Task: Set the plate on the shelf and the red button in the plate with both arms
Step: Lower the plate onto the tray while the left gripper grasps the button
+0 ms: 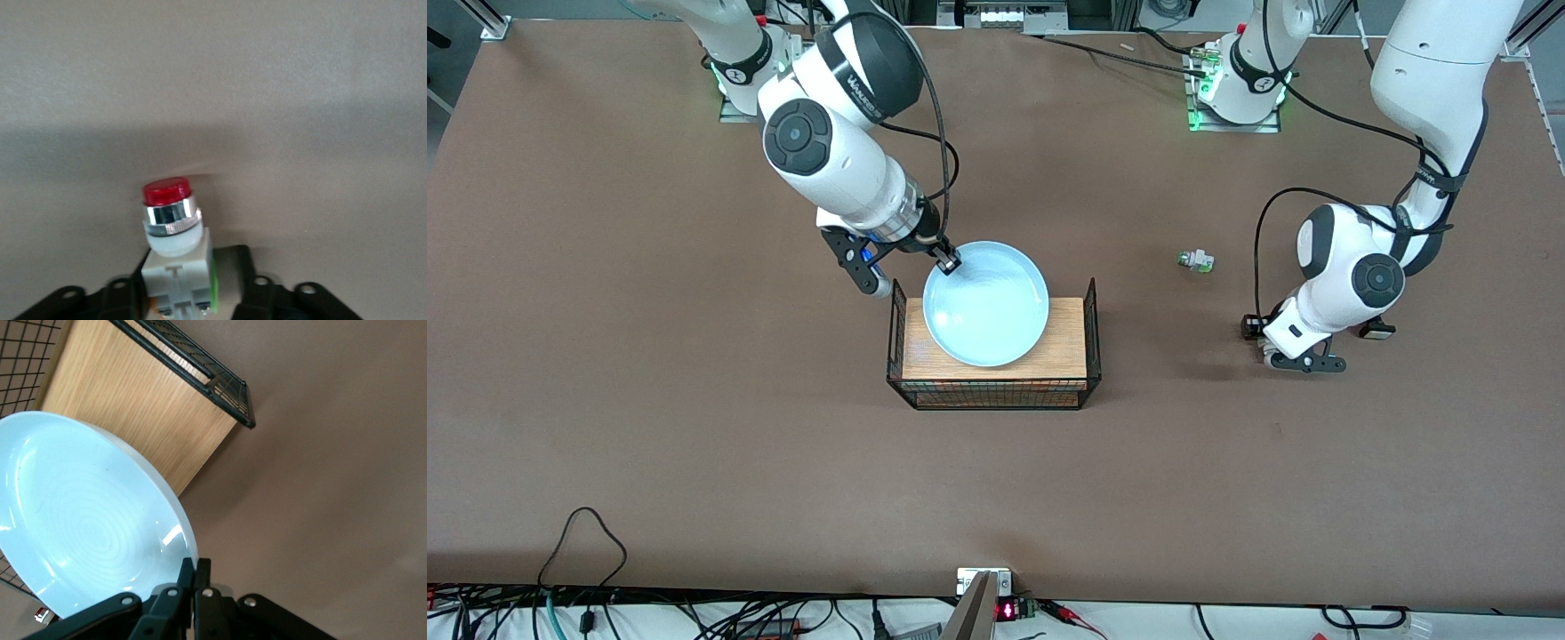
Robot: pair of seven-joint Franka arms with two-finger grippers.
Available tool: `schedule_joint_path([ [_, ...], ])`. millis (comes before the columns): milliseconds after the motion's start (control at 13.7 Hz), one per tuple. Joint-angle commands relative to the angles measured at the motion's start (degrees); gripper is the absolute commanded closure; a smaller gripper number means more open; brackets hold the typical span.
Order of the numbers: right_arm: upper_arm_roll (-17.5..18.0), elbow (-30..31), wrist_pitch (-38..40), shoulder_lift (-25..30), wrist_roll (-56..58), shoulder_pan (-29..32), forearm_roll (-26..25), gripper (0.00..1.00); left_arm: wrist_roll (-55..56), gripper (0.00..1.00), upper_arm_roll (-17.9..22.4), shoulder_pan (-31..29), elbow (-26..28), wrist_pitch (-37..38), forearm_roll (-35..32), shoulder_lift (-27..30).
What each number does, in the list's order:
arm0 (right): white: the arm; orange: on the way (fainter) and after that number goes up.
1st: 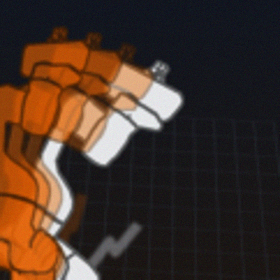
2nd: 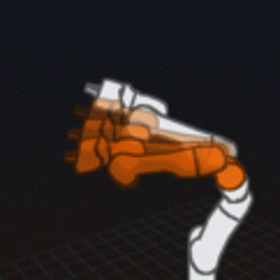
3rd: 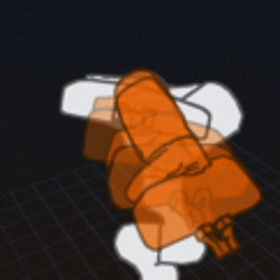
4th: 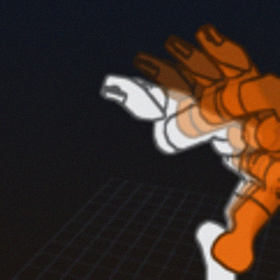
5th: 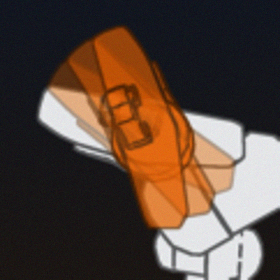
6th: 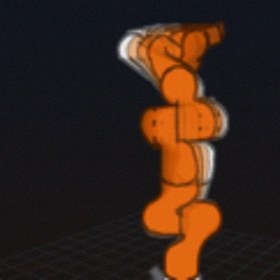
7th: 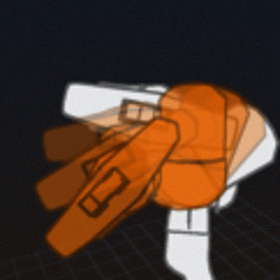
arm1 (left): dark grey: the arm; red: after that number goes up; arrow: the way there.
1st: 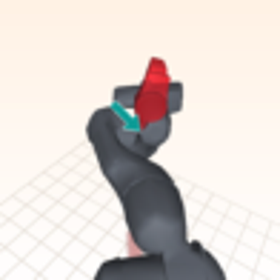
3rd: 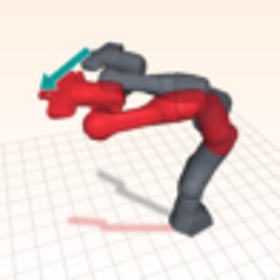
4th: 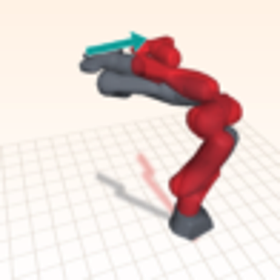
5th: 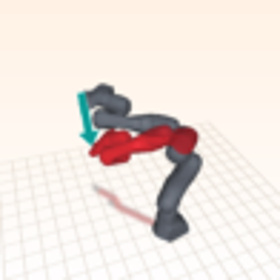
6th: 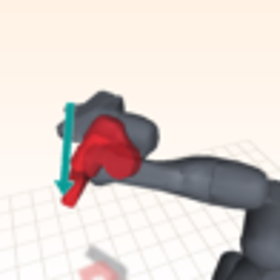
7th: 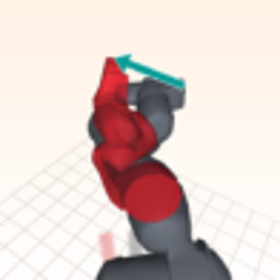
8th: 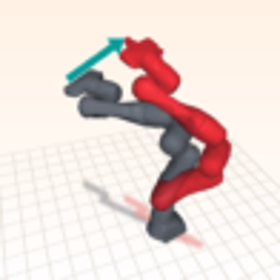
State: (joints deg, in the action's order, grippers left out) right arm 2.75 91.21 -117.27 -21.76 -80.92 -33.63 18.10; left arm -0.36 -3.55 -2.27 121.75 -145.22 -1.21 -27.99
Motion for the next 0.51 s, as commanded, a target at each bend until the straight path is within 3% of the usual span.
schedule_joint_path([
  [0, -0.64, -1.04, -1.99, -2.14, -0.11, -0.99, 0.71, 1.0, -0.43, 0.8, -0.14, -0.36, -0.28, -0.15, -0.81, 0.57],
  [219, -0.73, 0.63, -5.24, -2.93, 0.59, -0.91, 0.36, 1.0, -1.13, 0.86, -0.05, -0.28, -1.5, 2.12, -0.9, 2.41],
  [437, -0.9, 1.78, -7.18, -3.72, 2.25, -0.91, 0.36, 1.0, -1.31, 0.86, -0.4, -0.28, -11.66, 21.39, -0.9, 3.82],
])
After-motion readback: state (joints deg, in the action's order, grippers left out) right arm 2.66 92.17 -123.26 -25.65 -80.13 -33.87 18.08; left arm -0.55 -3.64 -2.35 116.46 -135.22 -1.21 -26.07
